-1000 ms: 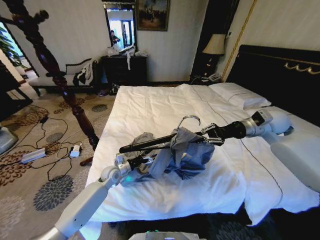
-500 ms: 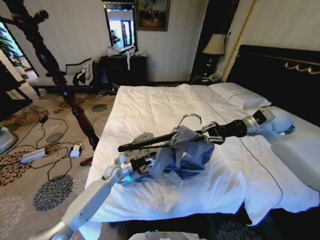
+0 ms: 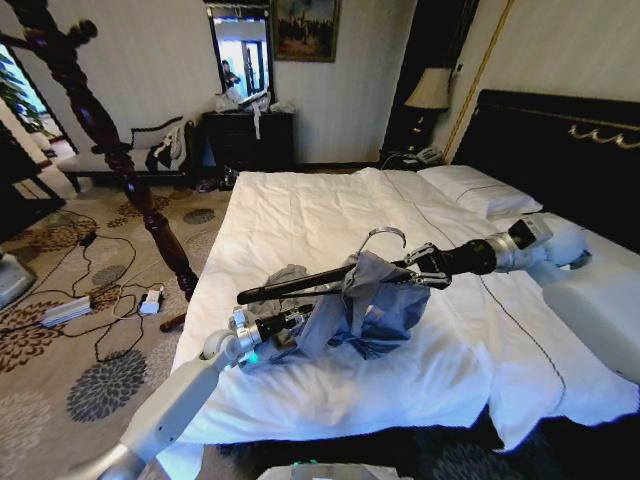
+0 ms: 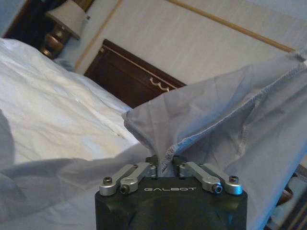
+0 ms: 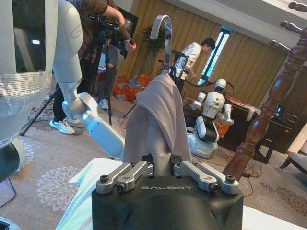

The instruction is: Pick up the clothes from the bed and hang them on the clothes hanger.

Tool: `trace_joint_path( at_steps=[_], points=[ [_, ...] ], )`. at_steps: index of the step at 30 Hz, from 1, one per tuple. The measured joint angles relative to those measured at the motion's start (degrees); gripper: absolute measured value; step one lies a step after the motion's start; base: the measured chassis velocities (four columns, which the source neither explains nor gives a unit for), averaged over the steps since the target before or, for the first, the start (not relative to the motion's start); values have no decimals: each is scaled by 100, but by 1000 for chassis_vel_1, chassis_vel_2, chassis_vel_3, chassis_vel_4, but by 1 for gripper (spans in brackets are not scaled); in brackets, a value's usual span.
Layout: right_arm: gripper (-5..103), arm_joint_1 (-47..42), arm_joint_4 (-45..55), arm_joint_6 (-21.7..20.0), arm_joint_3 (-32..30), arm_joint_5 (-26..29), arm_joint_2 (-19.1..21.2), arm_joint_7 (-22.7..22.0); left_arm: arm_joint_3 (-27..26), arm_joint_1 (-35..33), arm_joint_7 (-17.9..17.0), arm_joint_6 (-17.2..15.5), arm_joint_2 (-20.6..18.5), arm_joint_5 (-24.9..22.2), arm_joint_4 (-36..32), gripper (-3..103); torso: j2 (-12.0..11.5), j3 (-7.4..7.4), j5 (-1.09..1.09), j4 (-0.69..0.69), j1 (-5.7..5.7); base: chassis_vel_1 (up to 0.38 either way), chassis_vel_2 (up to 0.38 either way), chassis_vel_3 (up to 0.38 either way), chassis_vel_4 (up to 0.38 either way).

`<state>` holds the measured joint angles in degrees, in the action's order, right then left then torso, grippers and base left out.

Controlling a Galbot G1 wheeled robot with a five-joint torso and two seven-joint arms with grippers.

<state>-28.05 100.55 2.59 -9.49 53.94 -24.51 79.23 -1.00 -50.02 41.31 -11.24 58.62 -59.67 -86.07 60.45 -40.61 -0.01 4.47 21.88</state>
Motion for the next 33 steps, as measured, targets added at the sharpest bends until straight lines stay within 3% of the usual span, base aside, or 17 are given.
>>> trace_joint_path(
  at_steps=[5,16,25,33],
  points=[
    [12,-112,-241,66,-23,-4,12,-104,-402,-209,-79,43,-58,-145,-202,1,0,0,0,0,0,0,0,0,0],
    [12,-367,-338,160,-55,-95,55,-461,-1074,-245,-334,122,-507,-598,-736,0,0,0,0,0,0,0,0,0,0],
    [12,-748,-198,180,-204,-528,23,-686,-1573,55,-601,74,-1703,-1604,-1693,0,0,0,0,-1,0,0,0,0,0],
    [12,-1018,-145,181,-454,-604,98,-907,-1598,138,-772,41,-2214,-1898,-2496,0,1,0,0,1,-1,0,0,0,0]
  ],
)
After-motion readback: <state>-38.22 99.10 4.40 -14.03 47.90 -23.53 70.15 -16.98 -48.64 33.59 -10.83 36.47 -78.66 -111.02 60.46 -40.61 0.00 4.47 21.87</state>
